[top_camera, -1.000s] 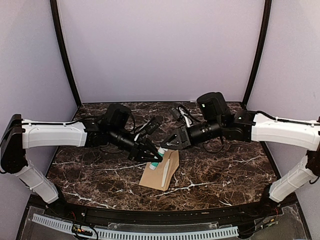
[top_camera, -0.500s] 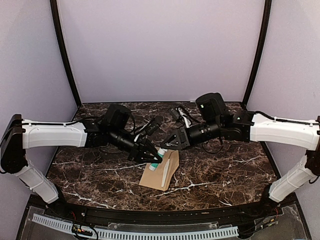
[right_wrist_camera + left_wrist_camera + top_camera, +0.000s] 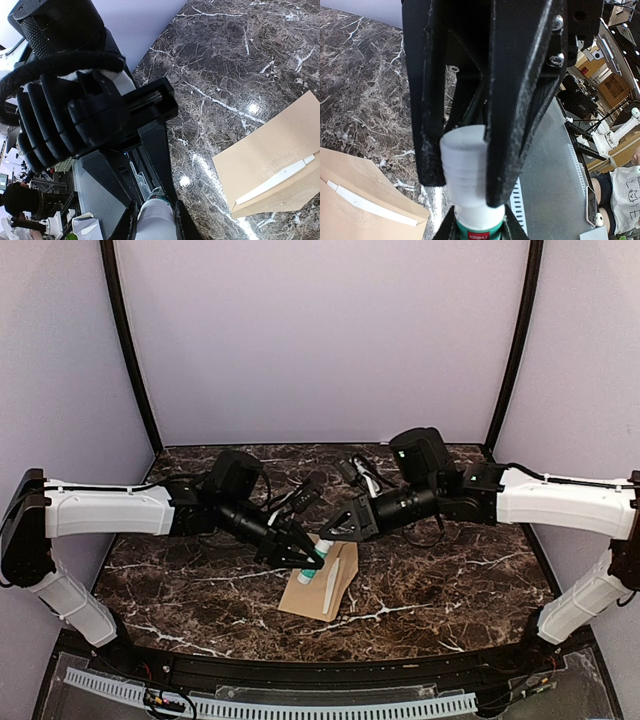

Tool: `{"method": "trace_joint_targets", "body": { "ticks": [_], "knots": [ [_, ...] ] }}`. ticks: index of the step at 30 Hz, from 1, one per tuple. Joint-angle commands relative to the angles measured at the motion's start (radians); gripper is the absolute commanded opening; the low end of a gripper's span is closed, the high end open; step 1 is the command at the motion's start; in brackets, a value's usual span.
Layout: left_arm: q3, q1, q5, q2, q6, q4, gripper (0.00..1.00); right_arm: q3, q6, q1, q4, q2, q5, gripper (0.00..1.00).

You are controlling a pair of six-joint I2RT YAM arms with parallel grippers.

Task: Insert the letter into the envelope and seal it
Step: Screw the solid glue.

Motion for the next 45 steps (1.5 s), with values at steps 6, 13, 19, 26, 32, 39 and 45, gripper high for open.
{"method": "trace_joint_targets", "body": {
  "ticks": [6,13,19,26,32,39,45],
  "knots": [
    [-0.001,0.002,0.017,-0.025,-0.011,0.036,0.0,-0.034,0.02,0.013,0.071,0.001,-0.096,0.13],
    [0.004,0.005,0.017,-0.01,-0.024,0.036,0.0,-0.054,0.054,0.015,0.127,-0.02,-0.107,0.12],
    [0.013,0.014,0.015,0.007,-0.039,0.028,0.0,-0.062,0.073,0.016,0.154,-0.039,-0.118,0.12],
    [0.019,0.023,0.011,0.016,-0.05,0.021,0.0,-0.07,0.083,0.021,0.166,-0.042,-0.125,0.12],
    [0.023,0.023,0.01,0.02,-0.049,0.012,0.0,-0.068,0.08,0.024,0.162,-0.042,-0.115,0.18],
    [0.021,0.023,0.018,0.025,-0.049,0.013,0.0,-0.068,0.08,0.023,0.163,-0.047,-0.1,0.24],
    [0.023,0.023,0.018,0.028,-0.052,0.015,0.0,-0.07,0.079,0.024,0.159,-0.049,-0.096,0.28]
  ]
}}
